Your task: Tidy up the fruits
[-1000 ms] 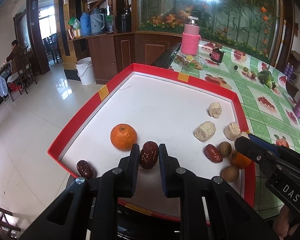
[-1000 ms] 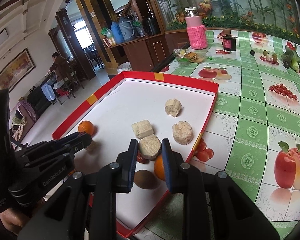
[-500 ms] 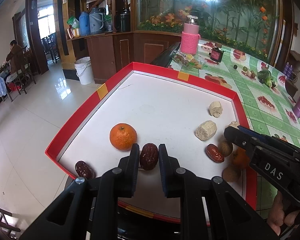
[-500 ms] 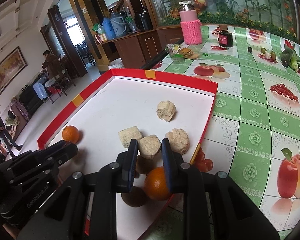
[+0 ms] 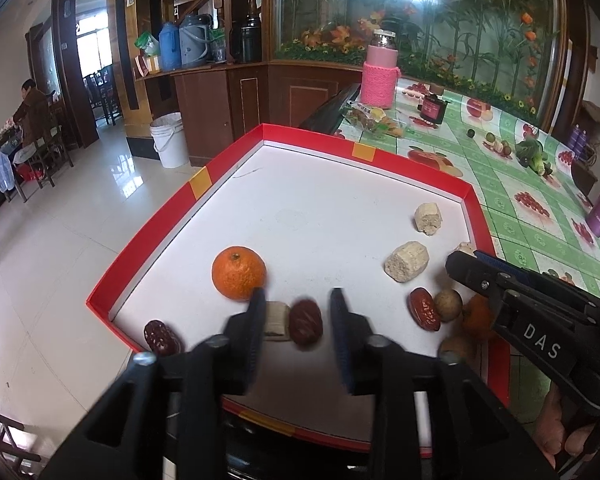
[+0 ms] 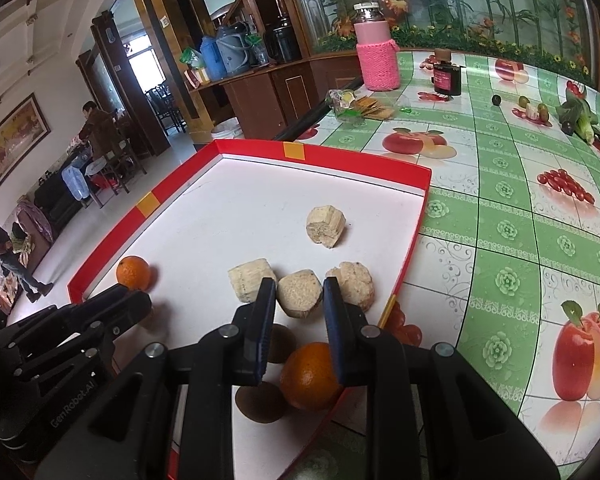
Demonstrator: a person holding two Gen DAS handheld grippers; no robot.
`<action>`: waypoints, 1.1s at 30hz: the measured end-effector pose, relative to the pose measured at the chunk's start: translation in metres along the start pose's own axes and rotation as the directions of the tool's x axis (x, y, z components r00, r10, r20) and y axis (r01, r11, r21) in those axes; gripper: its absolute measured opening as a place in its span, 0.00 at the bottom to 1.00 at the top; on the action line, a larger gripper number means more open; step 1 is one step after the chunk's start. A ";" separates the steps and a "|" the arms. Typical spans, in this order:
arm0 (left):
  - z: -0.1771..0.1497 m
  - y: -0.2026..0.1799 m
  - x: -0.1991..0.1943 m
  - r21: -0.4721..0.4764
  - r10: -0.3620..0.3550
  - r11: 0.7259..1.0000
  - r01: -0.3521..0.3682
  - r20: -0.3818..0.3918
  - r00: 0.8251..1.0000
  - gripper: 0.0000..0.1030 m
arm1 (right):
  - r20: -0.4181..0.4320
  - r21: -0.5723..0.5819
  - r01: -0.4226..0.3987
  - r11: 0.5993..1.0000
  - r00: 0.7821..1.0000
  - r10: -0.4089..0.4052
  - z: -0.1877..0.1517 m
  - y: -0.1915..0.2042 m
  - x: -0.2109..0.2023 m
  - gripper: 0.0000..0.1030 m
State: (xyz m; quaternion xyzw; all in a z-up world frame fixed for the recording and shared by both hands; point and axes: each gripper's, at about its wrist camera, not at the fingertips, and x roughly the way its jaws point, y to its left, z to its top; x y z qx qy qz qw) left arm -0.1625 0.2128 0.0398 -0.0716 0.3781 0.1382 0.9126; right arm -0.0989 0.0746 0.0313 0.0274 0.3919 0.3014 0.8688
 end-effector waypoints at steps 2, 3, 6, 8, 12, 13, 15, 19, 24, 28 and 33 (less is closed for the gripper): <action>-0.001 -0.001 -0.004 -0.002 0.008 1.000 -0.008 0.017 1.000 0.59 | 0.005 0.014 -0.003 1.000 1.000 0.003 0.000 -0.003 -0.004 0.26; -0.001 -0.001 -0.006 -0.003 0.009 1.000 -0.009 0.025 1.000 0.62 | 0.009 0.019 -0.006 1.000 1.000 0.006 0.000 -0.005 -0.006 0.29; 0.002 0.001 -0.015 -0.023 0.006 1.000 -0.004 0.055 0.998 0.75 | 0.036 0.038 -0.011 0.999 0.999 0.009 0.001 -0.010 -0.017 0.46; 0.005 0.005 -0.021 -0.043 0.011 0.999 -0.008 0.078 0.997 0.79 | 0.059 0.048 -0.001 0.999 0.998 -0.002 0.002 -0.014 -0.026 0.48; 0.010 0.012 -0.027 -0.086 0.017 0.996 -0.010 0.079 0.997 0.86 | 0.092 0.065 0.007 0.998 0.996 -0.013 0.003 -0.019 -0.042 0.49; 0.011 0.012 -0.027 -0.093 0.018 0.996 -0.012 0.074 0.997 0.87 | 0.098 0.067 0.009 0.998 0.995 -0.016 0.003 -0.020 -0.045 0.50; 0.013 0.013 -0.028 -0.104 0.032 0.994 -0.024 0.071 0.997 0.87 | 0.112 0.070 0.015 0.997 0.993 -0.023 0.003 -0.022 -0.052 0.57; 0.012 0.012 -0.034 -0.097 0.070 0.993 -0.061 0.092 0.993 0.88 | 0.150 0.075 0.027 0.997 0.988 -0.038 0.002 -0.025 -0.066 0.69; 0.013 0.011 -0.041 -0.090 0.127 0.989 -0.116 0.125 0.984 0.89 | 0.191 0.071 0.015 0.997 0.981 -0.029 0.002 -0.025 -0.082 0.85; 0.014 0.012 -0.046 -0.094 0.149 0.986 -0.136 0.144 0.978 0.89 | 0.235 0.043 0.016 0.999 0.972 -0.026 0.002 -0.018 -0.095 0.91; 0.015 0.013 -0.050 -0.087 0.185 0.981 -0.173 0.167 0.968 0.90 | 0.272 0.006 0.023 1.000 0.962 -0.024 0.001 -0.008 -0.104 0.93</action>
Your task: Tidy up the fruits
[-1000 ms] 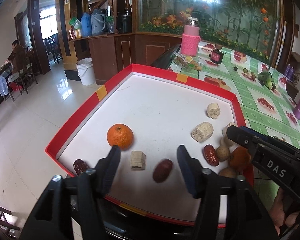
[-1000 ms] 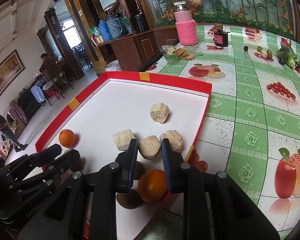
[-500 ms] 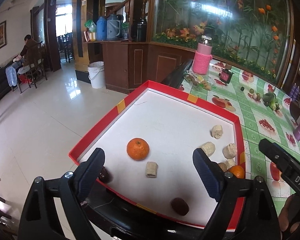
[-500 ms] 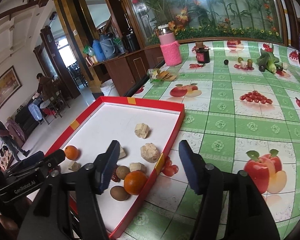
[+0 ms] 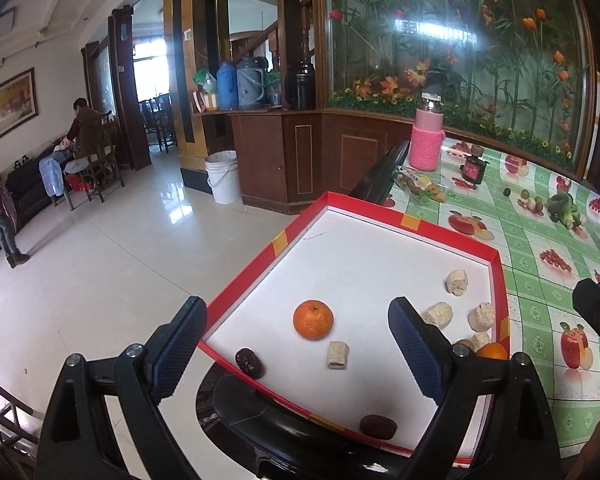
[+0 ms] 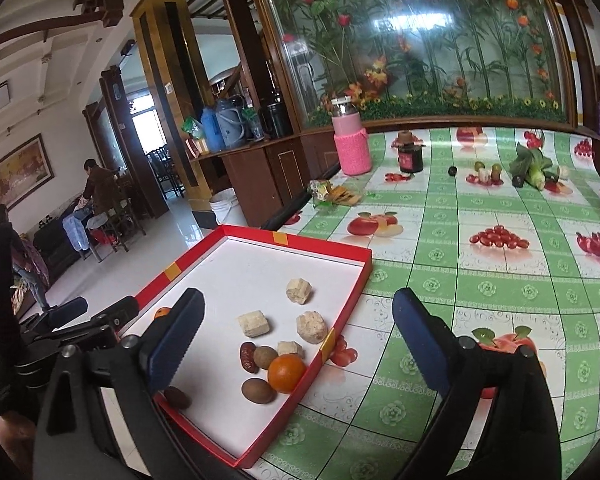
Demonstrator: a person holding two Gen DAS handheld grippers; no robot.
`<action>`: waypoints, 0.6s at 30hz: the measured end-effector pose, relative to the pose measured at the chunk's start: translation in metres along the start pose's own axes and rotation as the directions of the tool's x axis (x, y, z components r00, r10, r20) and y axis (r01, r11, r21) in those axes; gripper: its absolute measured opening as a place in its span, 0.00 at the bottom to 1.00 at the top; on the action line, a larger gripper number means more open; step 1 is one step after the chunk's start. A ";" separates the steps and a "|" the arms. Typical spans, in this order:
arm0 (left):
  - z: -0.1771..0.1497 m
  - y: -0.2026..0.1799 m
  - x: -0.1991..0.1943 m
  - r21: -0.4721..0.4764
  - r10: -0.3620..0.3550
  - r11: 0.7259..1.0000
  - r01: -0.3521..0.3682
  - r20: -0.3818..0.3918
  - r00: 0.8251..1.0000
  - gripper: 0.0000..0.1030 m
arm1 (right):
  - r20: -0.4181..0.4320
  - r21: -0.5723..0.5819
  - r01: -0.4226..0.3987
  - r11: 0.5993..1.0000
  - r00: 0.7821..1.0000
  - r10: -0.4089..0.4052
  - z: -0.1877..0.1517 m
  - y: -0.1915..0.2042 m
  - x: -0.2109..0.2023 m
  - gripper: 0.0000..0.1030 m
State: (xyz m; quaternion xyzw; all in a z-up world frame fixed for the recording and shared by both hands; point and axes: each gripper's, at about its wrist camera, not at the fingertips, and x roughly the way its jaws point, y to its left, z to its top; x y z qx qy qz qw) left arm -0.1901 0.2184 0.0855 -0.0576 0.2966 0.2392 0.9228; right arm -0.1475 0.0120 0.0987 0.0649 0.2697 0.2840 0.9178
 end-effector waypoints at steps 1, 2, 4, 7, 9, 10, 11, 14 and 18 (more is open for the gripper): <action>0.000 0.000 -0.001 0.004 0.007 1.000 -0.007 0.007 1.000 0.90 | 0.008 -0.007 0.001 1.000 1.000 -0.001 0.000 0.001 -0.001 0.93; 0.000 0.000 -0.001 0.006 0.013 1.000 -0.013 0.011 1.000 0.90 | 0.014 -0.013 0.002 1.000 1.000 -0.002 -0.001 0.003 -0.002 0.94; 0.001 0.000 -0.002 0.011 0.029 1.000 -0.029 0.023 0.999 0.90 | 0.022 -0.025 0.008 1.000 1.000 -0.007 -0.001 0.005 -0.003 0.94; 0.004 0.000 -0.011 0.026 0.057 0.998 -0.059 0.071 0.996 0.90 | 0.028 -0.037 0.012 0.999 1.000 -0.011 -0.002 0.006 -0.002 0.94; 0.008 -0.001 -0.021 0.027 0.078 0.996 -0.081 0.113 0.991 0.93 | 0.023 -0.039 0.012 0.999 1.000 -0.011 -0.004 0.005 -0.001 0.94; 0.009 -0.002 -0.028 0.030 0.097 0.994 -0.102 0.140 0.985 0.99 | 0.019 -0.036 0.012 0.999 1.000 -0.011 -0.004 0.005 0.001 0.94; 0.011 -0.003 -0.034 0.035 0.119 0.991 -0.127 0.171 0.978 1.00 | 0.019 -0.033 0.011 0.999 1.000 -0.011 -0.005 0.004 0.001 0.94; 0.016 -0.009 -0.054 0.052 0.165 0.981 -0.185 0.269 0.949 1.00 | 0.033 -0.018 0.008 1.000 0.999 -0.008 -0.004 0.002 0.000 0.94; 0.022 -0.010 -0.060 0.085 0.095 0.989 -0.120 0.251 0.963 1.00 | 0.053 -0.010 0.005 1.000 0.999 -0.005 -0.002 0.003 -0.002 0.94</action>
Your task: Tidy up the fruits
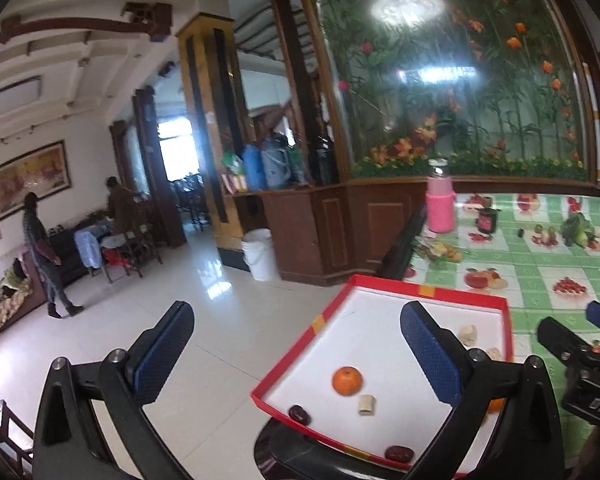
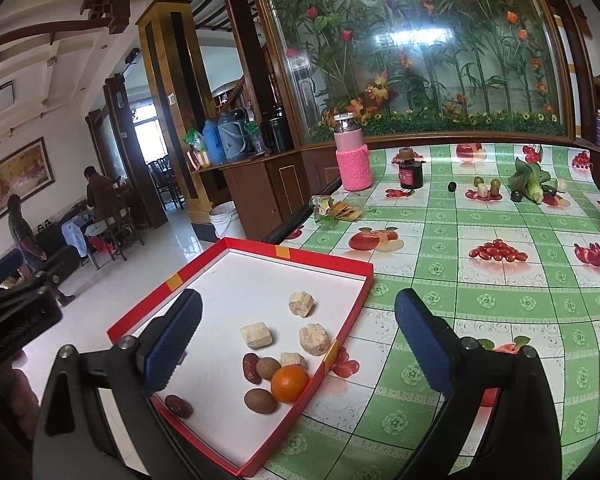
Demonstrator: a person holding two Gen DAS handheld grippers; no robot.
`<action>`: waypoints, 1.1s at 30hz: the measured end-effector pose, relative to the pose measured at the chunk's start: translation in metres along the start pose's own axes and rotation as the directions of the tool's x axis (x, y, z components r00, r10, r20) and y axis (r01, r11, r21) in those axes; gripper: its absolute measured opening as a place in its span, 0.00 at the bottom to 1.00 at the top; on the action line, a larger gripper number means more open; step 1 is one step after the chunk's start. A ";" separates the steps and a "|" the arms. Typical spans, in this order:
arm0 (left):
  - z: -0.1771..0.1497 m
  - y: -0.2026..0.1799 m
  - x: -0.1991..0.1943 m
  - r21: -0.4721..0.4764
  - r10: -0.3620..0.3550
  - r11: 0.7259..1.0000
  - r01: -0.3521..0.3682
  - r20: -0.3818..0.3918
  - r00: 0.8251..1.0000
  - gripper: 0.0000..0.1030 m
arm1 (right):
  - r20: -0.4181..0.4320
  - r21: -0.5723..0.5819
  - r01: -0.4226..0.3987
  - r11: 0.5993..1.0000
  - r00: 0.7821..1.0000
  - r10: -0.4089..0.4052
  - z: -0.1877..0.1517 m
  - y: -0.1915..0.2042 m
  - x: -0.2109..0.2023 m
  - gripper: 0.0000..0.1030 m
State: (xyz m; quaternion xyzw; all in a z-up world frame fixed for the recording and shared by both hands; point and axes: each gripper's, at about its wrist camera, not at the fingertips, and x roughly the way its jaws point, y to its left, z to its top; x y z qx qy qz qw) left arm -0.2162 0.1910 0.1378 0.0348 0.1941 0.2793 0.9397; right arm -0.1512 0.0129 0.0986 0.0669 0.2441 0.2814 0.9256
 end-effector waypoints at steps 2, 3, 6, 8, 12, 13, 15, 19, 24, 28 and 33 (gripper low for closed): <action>0.000 0.003 0.005 -0.017 -0.042 0.999 0.041 -0.042 0.998 1.00 | -0.001 0.000 -0.001 1.000 1.000 0.001 0.000 0.000 0.000 0.94; 0.000 0.004 0.006 -0.027 -0.046 0.999 0.045 -0.054 0.997 1.00 | -0.002 -0.001 0.000 1.000 1.000 0.000 0.000 0.000 0.000 0.94; -0.002 0.007 0.009 -0.040 -0.051 0.998 0.048 -0.077 0.996 1.00 | -0.006 -0.005 0.003 1.000 1.000 -0.003 0.000 0.001 0.001 0.94; -0.003 0.009 0.010 -0.045 -0.046 0.998 0.043 -0.082 0.996 1.00 | -0.006 -0.006 0.005 1.000 1.000 -0.005 0.000 0.001 0.001 0.94; -0.006 0.012 0.010 -0.060 -0.035 0.998 0.029 -0.087 0.996 1.00 | -0.006 -0.004 0.004 1.000 1.000 -0.004 0.000 0.001 0.001 0.94; -0.007 0.013 0.010 -0.062 -0.034 0.998 0.029 -0.090 0.995 1.00 | -0.006 -0.004 0.003 1.000 1.000 -0.003 0.001 0.001 0.001 0.94; -0.009 0.014 0.013 -0.061 -0.032 0.998 0.026 -0.103 0.994 1.00 | -0.011 -0.011 0.003 1.000 1.000 -0.003 0.000 0.003 0.003 0.94; -0.011 0.017 0.016 -0.060 -0.027 0.998 0.020 -0.117 0.993 1.00 | -0.018 -0.025 -0.002 1.000 1.000 0.002 -0.002 0.009 0.007 0.94; -0.013 0.022 0.017 -0.065 -0.017 0.998 0.009 -0.121 0.992 1.00 | -0.023 -0.044 -0.003 0.999 1.000 0.002 -0.003 0.016 0.011 0.94; -0.016 0.028 0.019 -0.070 -0.004 0.998 -0.005 -0.130 0.992 1.00 | -0.027 -0.049 -0.003 0.999 1.000 0.001 -0.003 0.019 0.012 0.94; -0.020 0.035 0.021 -0.077 0.010 0.997 -0.021 -0.147 0.989 1.00 | -0.043 -0.049 -0.013 0.999 0.999 0.011 -0.005 0.025 0.013 0.94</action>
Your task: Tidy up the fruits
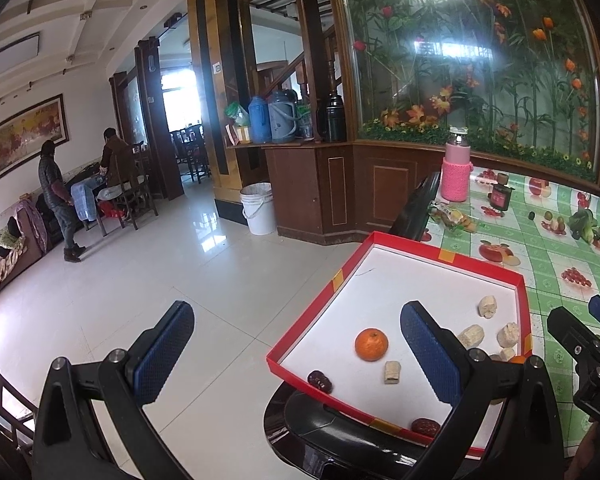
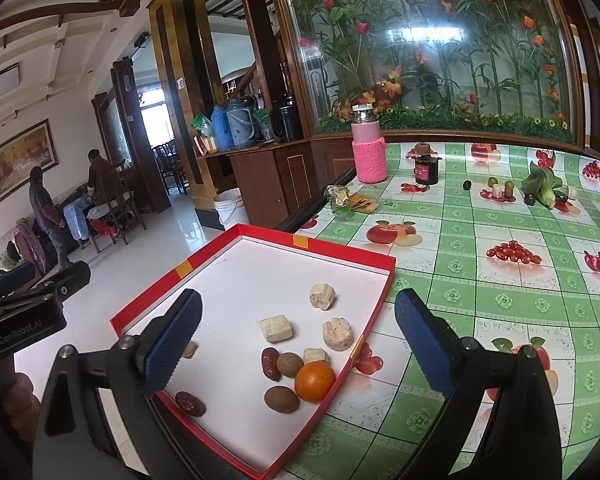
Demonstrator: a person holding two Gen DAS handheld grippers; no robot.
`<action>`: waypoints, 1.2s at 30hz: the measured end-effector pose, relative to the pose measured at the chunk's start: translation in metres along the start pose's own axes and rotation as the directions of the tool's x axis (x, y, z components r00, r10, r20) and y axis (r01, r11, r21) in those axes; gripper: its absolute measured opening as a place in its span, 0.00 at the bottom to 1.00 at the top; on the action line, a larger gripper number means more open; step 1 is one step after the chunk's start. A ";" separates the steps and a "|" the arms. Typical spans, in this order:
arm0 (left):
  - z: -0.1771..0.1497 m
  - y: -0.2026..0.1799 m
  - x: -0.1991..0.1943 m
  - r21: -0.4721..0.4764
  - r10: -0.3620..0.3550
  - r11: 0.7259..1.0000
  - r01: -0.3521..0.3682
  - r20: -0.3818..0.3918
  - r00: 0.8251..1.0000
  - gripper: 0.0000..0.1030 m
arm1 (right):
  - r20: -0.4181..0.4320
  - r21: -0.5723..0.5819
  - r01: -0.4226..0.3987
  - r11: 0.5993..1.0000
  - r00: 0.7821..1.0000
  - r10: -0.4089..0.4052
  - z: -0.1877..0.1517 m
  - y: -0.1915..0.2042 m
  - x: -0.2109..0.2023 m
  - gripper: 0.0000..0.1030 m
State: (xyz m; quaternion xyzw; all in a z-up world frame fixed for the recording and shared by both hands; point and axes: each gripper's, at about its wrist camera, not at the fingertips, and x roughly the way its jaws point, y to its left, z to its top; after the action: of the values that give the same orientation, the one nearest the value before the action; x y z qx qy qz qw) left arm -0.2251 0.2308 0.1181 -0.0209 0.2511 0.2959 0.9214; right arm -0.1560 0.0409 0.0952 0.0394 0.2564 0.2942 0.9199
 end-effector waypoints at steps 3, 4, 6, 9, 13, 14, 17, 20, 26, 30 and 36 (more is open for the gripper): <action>-0.001 0.002 0.001 -0.005 0.010 1.000 -0.010 -0.006 1.000 1.00 | -0.013 -0.014 -0.006 1.000 1.000 0.006 -0.002 0.006 0.000 0.94; -0.001 0.002 0.001 -0.007 0.011 1.000 -0.011 -0.008 1.000 1.00 | -0.011 -0.020 -0.006 1.000 1.000 0.006 -0.002 0.008 -0.001 0.94; -0.002 0.003 0.002 -0.008 0.010 1.000 -0.010 -0.016 1.000 1.00 | -0.012 -0.036 -0.008 0.999 1.000 0.008 -0.004 0.013 -0.002 0.94; -0.003 0.005 0.004 -0.014 0.009 1.000 -0.009 -0.026 1.000 1.00 | -0.014 -0.046 -0.010 0.999 1.000 0.010 -0.004 0.017 -0.004 0.94; -0.005 0.008 0.006 -0.020 0.012 1.000 -0.013 -0.037 0.999 1.00 | -0.021 -0.055 -0.010 0.998 1.000 0.008 -0.005 0.021 -0.004 0.94; -0.005 0.010 0.006 -0.024 0.014 1.000 -0.015 -0.039 0.999 1.00 | -0.021 -0.054 -0.011 0.998 1.000 0.010 -0.004 0.021 -0.003 0.94; -0.006 0.012 0.007 -0.033 0.010 0.999 -0.011 -0.046 0.999 1.00 | -0.030 -0.056 -0.013 0.998 0.999 0.012 -0.005 0.023 -0.002 0.94; -0.007 0.015 0.008 -0.036 0.009 0.999 -0.011 -0.049 0.999 1.00 | -0.054 -0.059 -0.013 0.998 0.998 0.010 -0.008 0.025 0.003 0.94; -0.008 0.016 0.011 -0.039 0.009 0.999 -0.011 -0.054 0.999 1.00 | -0.088 -0.058 -0.013 0.998 0.996 0.008 -0.013 0.029 0.011 0.94; -0.009 0.017 0.012 -0.040 0.005 0.999 -0.007 -0.057 0.998 1.00 | -0.095 -0.060 -0.014 0.998 0.995 0.008 -0.014 0.032 0.013 0.94; -0.013 0.019 0.016 -0.040 -0.008 0.999 0.005 -0.077 0.997 1.00 | -0.111 -0.071 -0.015 0.997 0.994 0.007 -0.016 0.038 0.017 0.94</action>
State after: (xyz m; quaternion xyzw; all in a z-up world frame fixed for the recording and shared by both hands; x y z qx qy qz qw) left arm -0.2297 0.2526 0.1013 -0.0513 0.2804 0.2969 0.9114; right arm -0.1713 0.0804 0.0822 -0.0083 0.2959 0.3100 0.9035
